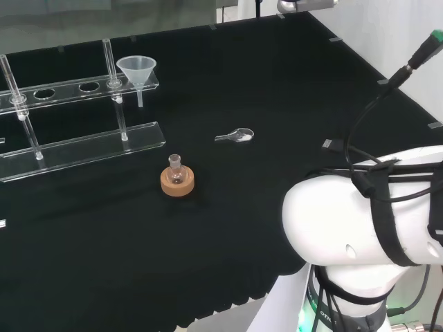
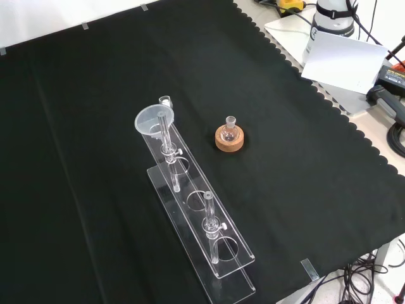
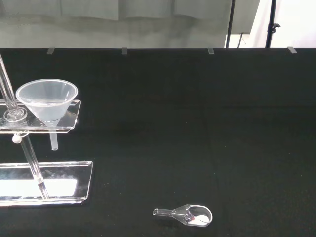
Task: Pick up the funnel from the transparent funnel stand.
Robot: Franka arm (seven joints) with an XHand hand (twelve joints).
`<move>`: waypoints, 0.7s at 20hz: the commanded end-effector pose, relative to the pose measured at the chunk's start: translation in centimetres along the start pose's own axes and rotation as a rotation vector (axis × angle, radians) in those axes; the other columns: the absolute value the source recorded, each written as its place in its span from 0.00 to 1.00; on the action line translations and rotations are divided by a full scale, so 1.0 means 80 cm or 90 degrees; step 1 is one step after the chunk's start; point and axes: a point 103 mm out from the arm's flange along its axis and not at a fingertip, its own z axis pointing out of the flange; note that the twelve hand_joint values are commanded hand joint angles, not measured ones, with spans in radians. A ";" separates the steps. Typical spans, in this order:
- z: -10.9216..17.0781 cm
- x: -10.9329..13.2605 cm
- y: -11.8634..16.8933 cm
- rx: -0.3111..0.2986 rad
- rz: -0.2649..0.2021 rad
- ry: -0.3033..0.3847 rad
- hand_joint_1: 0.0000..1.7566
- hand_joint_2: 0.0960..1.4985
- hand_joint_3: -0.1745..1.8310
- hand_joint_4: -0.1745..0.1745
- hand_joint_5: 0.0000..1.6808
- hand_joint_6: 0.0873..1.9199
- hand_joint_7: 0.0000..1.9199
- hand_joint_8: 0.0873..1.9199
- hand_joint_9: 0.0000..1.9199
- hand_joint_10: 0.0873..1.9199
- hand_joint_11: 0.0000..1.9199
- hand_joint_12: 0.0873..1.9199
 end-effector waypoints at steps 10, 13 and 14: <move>0.029 -0.010 0.053 -0.022 -0.007 -0.001 0.11 0.34 0.14 0.64 0.00 0.00 0.00 0.00 0.00 0.00 0.00 0.00; 0.034 -0.006 0.067 -0.015 -0.015 -0.003 0.12 0.34 0.14 0.62 0.00 0.00 0.00 0.00 0.00 0.00 0.00 0.00; 0.036 -0.005 0.070 -0.014 -0.019 -0.004 0.13 0.34 0.14 0.61 0.00 0.00 0.00 0.00 0.00 0.00 0.00 0.00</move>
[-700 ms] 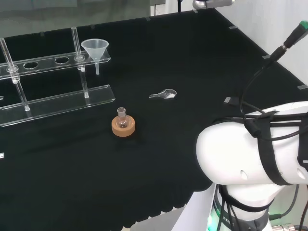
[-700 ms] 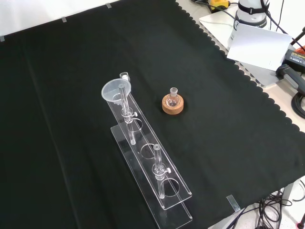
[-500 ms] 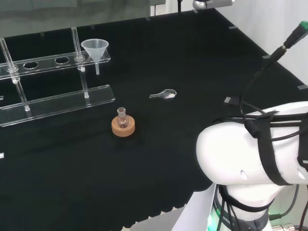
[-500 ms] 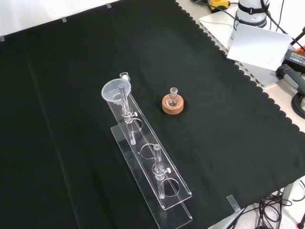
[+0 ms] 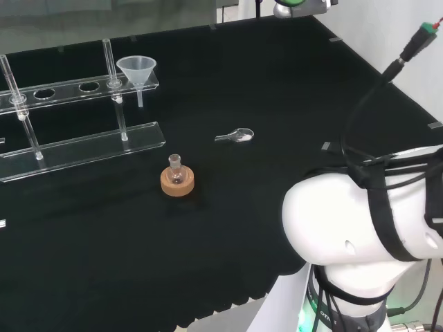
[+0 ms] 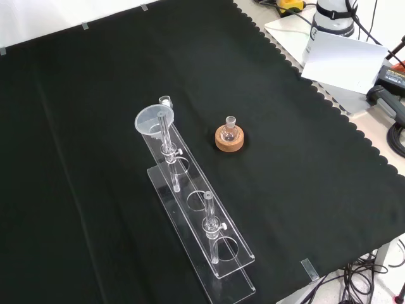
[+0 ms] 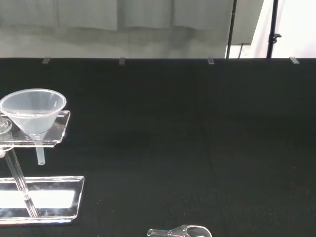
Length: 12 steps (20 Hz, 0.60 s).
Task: Pick up the funnel from the transparent funnel stand.
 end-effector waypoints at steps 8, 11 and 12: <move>0.030 0.019 0.051 -0.003 -0.048 -0.020 0.17 0.33 0.13 0.59 0.00 0.00 0.00 0.00 0.00 0.00 0.00 0.00; 0.040 0.027 0.059 -0.005 -0.061 -0.031 0.21 0.35 0.09 0.58 0.00 0.00 0.00 0.00 0.00 0.00 0.01 0.07; 0.043 0.029 0.062 -0.005 -0.064 -0.036 0.22 0.35 0.08 0.58 0.00 0.00 0.00 0.00 0.00 0.00 0.00 0.14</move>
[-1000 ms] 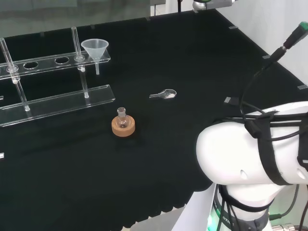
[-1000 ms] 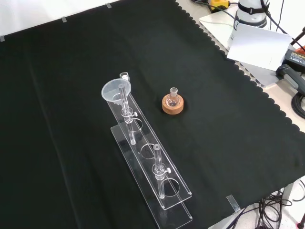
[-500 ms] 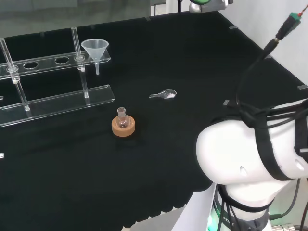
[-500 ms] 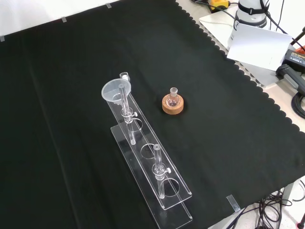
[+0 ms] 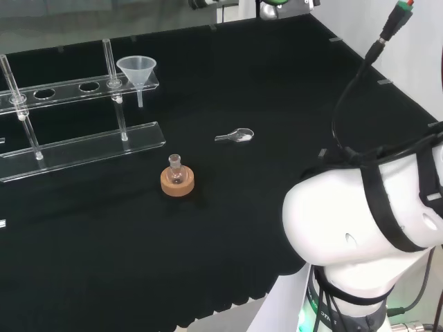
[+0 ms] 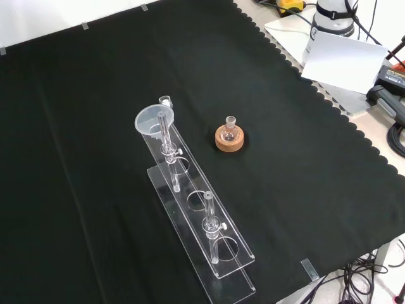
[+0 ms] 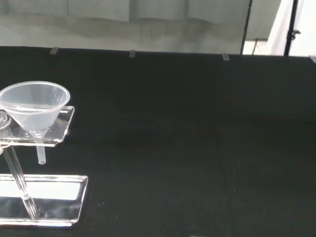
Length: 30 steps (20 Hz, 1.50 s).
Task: Pick up the funnel from the transparent funnel stand.
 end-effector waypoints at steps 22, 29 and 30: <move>0.083 0.076 0.101 0.087 -0.101 -0.019 0.28 0.35 0.09 0.48 0.00 0.00 0.00 0.00 0.00 0.00 0.00 0.48; 0.102 0.093 0.126 0.112 -0.119 -0.030 0.29 0.35 0.09 0.46 0.00 0.00 0.00 0.00 0.00 0.00 0.00 0.50; 0.105 0.096 0.130 0.117 -0.121 -0.029 0.29 0.35 0.09 0.46 0.00 0.00 0.00 0.00 0.00 0.00 0.00 0.50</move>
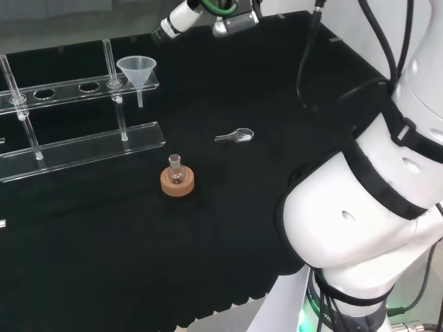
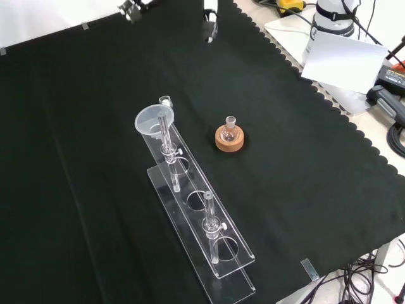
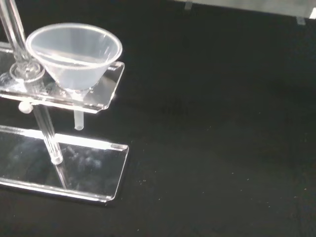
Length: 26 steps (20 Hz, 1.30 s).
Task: Pick up the funnel from the transparent funnel stand.
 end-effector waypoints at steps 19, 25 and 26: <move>0.082 0.075 0.124 0.126 -0.121 -0.023 0.30 0.36 0.09 0.46 0.00 0.00 0.00 0.00 0.00 0.00 0.00 0.51; 0.100 0.070 0.143 0.153 -0.137 -0.014 0.30 0.36 0.09 0.45 0.00 0.00 0.00 0.00 0.00 0.00 0.00 0.51; 0.104 0.069 0.148 0.157 -0.138 -0.014 0.30 0.36 0.09 0.45 0.00 0.00 0.00 0.00 0.00 0.00 0.00 0.51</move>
